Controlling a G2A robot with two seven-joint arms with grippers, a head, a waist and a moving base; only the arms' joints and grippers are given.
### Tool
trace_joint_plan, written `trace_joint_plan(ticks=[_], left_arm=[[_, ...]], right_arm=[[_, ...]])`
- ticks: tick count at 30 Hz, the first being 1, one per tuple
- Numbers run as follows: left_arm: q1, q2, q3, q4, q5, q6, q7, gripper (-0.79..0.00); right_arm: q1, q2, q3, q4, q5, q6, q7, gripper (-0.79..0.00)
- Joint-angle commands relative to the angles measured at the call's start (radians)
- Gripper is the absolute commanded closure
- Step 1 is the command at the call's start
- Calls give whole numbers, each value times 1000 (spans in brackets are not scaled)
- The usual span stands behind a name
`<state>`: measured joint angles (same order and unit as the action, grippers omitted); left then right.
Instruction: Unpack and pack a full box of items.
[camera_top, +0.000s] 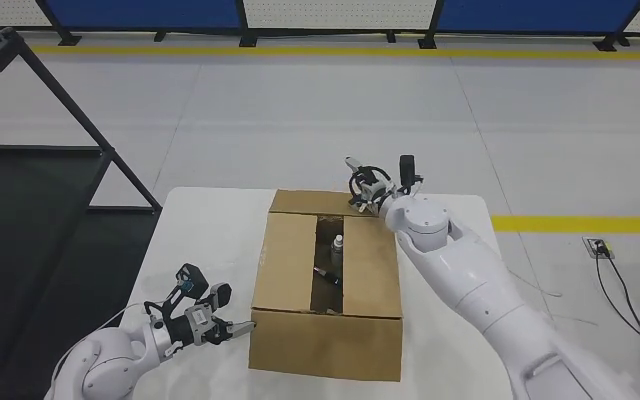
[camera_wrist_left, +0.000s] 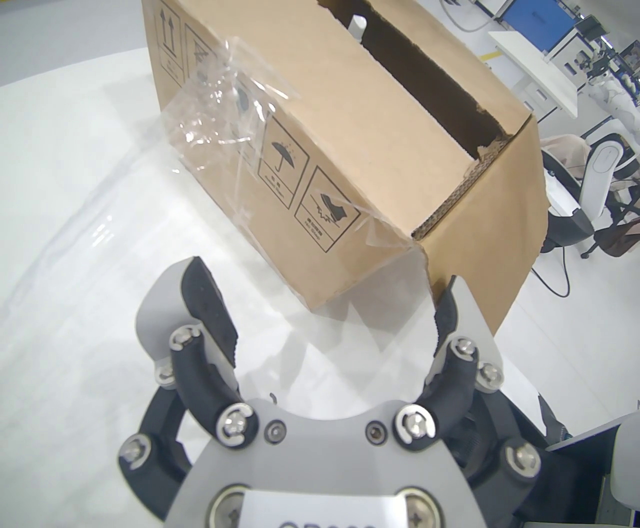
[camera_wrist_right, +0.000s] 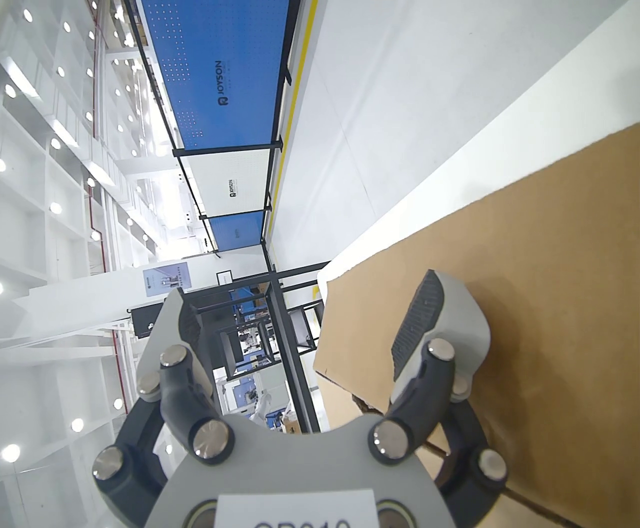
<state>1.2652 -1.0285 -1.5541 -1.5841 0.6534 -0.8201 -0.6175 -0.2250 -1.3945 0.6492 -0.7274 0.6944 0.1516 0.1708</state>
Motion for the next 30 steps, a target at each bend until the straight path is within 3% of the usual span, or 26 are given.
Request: trace_joint_plan(ticks=[1, 8, 18, 25, 30], left_arm=[[0, 0, 0, 0, 0, 0, 0, -785], [0, 0, 0, 0, 0, 0, 0, -785], [18, 4, -17, -25, -14, 0, 35, -785], [63, 16, -77, -69, -58, -25, 76, -785], [94, 25, -151, -80, -123, -32, 129, -785]], right_arm=[[3, -8, 3, 17, -2, -4, 1, -785], [-7, -18, 42, 25, 3, -100, 84, -785], [-107, 53, 144, -134, -87, -235, 514, -785], [-202, 113, 221, -326, -195, -174, 687, -785], [-229, 125, 252, -374, -213, -124, 647, -785]])
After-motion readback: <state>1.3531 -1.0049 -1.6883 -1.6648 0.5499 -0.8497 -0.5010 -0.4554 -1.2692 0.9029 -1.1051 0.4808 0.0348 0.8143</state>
